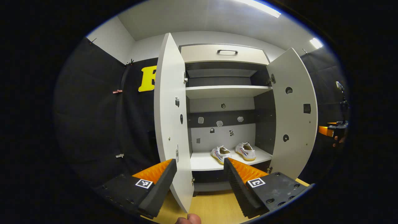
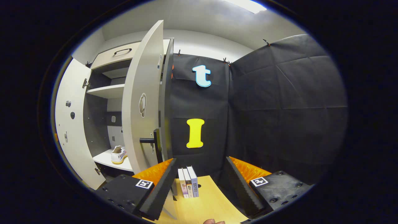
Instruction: Grab one shoe with the right hand and put it into the shoe cabinet, grab the other shoe with the left hand and put it into the shoe cabinet; then close the right door with the right hand and the left door with the left hand.
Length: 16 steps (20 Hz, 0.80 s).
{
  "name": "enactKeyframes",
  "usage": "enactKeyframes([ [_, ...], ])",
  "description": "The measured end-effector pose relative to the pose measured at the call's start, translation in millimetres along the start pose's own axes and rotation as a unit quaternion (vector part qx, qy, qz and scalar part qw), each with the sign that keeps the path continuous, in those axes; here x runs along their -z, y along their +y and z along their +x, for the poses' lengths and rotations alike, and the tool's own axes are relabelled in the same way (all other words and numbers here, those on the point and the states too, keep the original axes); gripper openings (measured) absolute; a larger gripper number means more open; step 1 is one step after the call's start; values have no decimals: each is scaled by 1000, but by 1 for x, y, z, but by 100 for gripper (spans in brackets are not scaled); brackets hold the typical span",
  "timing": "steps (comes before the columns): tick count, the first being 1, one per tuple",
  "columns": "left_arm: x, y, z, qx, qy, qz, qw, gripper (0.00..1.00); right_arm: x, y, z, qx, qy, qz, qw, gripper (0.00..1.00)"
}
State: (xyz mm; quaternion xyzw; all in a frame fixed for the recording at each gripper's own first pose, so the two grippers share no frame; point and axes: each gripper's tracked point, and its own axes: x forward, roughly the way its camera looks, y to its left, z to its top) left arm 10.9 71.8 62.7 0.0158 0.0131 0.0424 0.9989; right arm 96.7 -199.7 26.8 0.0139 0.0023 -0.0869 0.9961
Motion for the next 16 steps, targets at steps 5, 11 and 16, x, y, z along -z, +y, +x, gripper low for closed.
enactKeyframes([
  [5,0,16,3,-10,-5,-4,1000,94,9,4,18,12,6,-8,1000,97],
  [11,-2,39,11,-25,-6,0,1000,95,12,3,14,36,-4,25,999,95],
  [16,-3,34,18,-20,-13,-6,1000,94,13,22,10,34,-3,34,999,96],
])
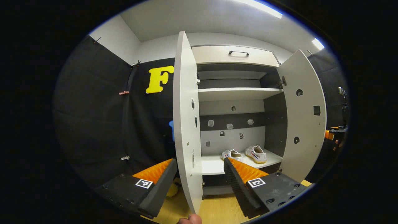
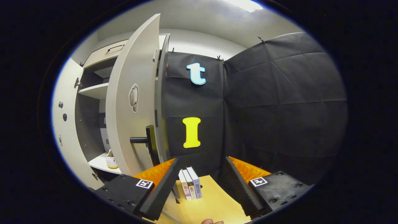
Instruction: Grab one shoe with the right hand and put it into the shoe cabinet, grab the other shoe with the left hand and put it into the shoe cabinet; then close the right door with the right hand and the left door with the left hand.
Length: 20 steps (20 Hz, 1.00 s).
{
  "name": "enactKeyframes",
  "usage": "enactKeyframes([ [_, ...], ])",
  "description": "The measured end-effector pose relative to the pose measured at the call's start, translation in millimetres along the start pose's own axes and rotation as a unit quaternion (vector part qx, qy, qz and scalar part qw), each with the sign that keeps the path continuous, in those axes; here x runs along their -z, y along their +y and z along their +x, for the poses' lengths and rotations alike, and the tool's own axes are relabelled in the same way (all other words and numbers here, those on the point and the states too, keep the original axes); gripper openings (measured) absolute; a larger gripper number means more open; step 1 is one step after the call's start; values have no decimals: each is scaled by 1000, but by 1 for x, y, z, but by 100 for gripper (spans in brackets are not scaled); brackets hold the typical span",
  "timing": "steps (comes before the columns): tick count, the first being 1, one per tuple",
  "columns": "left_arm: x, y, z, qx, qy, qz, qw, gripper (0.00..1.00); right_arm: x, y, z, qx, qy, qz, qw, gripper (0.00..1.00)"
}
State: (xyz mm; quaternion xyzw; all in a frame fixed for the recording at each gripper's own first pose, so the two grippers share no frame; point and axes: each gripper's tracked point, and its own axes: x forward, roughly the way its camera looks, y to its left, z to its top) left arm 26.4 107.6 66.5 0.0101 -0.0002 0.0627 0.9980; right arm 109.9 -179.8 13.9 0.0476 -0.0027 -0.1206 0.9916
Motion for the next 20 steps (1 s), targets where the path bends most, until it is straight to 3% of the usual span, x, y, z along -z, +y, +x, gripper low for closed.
enactKeyframes([
  [10,3,19,-1,-8,-1,4,1000,94,12,74,-16,-58,16,39,997,98],
  [16,8,33,-6,-14,-3,7,1000,94,23,188,-40,-172,27,31,984,98],
  [20,11,48,-9,-19,-1,0,1000,94,22,228,-58,-200,15,0,980,98],
])
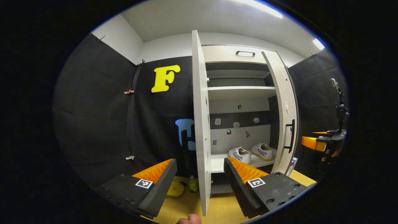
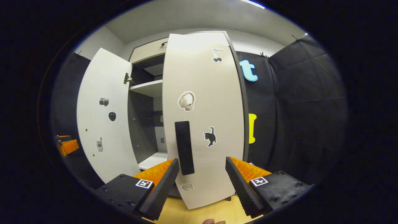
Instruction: Grab one shoe with the right hand and put it into the shoe cabinet, grab the other shoe with the left hand and put it into the shoe cabinet; then close the right door with the right hand and the left door with the left hand.
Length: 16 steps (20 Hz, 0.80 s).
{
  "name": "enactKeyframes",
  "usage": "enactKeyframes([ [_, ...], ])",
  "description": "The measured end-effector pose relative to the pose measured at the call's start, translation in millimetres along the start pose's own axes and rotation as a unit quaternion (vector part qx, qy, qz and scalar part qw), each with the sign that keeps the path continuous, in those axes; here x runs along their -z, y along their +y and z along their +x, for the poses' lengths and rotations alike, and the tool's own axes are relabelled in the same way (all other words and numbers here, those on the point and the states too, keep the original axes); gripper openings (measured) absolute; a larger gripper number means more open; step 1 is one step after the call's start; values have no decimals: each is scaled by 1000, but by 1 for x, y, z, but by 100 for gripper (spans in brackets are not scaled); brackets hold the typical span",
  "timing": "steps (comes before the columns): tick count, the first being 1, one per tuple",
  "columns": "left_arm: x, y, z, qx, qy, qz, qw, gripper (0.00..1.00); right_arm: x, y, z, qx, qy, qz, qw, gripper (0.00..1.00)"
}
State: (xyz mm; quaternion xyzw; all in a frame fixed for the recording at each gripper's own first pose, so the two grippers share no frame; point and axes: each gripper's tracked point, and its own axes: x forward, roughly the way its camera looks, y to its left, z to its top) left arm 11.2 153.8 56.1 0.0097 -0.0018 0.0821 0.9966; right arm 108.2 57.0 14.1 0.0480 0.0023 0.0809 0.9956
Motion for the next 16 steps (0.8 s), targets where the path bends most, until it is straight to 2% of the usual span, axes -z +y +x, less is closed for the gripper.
enactKeyframes([
  [4,4,30,4,-20,0,-8,1000,94,-1,25,-9,-18,3,17,1000,98],
  [10,27,85,30,-67,17,-7,998,95,0,28,-28,-17,8,32,999,98],
  [16,50,88,64,-59,33,6,998,94,7,13,-49,2,14,34,999,98],
])
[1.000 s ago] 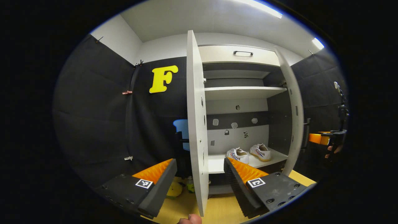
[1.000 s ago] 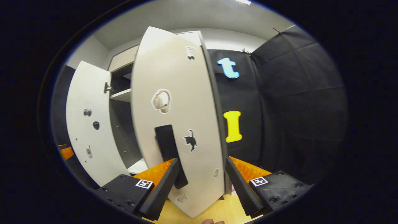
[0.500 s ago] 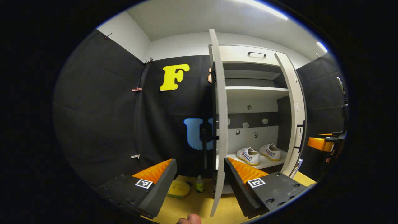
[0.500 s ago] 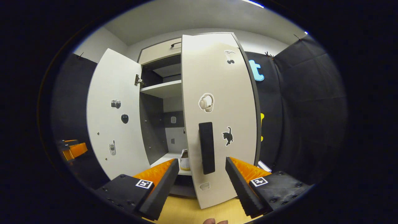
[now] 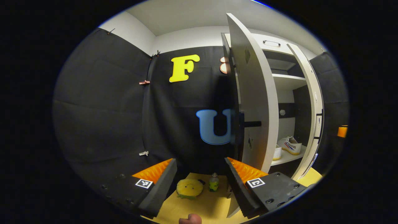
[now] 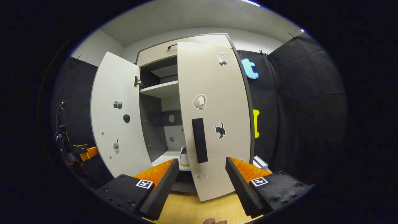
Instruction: Grab one shoe with the right hand and put it into the shoe cabinet, grab the other shoe with the left hand and put it into the shoe cabinet; then close the right door with the right hand and the left door with the left hand.
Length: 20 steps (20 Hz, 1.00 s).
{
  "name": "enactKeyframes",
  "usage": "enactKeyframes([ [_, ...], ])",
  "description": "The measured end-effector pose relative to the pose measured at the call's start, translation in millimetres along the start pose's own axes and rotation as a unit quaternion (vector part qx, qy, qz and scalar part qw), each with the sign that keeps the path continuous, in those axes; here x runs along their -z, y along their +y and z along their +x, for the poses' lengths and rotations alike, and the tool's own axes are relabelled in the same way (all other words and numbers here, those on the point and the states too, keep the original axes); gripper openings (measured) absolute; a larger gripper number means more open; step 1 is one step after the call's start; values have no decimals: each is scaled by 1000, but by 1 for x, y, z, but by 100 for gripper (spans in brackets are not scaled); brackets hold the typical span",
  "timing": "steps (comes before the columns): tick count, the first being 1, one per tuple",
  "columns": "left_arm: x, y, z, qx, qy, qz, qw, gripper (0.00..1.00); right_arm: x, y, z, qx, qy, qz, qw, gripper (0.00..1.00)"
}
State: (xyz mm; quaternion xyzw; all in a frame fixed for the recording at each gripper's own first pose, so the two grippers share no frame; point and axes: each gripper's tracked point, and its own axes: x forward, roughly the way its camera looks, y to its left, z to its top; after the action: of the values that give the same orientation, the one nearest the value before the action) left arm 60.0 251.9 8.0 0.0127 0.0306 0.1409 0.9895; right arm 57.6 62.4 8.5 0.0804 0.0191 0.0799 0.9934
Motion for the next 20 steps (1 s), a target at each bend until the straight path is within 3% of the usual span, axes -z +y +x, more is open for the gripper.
enactKeyframes([
  [4,-1,-2,9,1,-8,21,1000,93,2,-12,-10,11,3,5,1000,97],
  [7,1,-10,7,10,-4,12,1000,92,2,-17,-13,14,2,5,1000,97],
  [13,2,-25,1,-5,-1,-5,1000,92,5,-32,-15,16,7,15,1000,98],
  [20,-6,-90,-9,38,-14,22,999,91,7,-60,-17,26,14,26,999,98],
])
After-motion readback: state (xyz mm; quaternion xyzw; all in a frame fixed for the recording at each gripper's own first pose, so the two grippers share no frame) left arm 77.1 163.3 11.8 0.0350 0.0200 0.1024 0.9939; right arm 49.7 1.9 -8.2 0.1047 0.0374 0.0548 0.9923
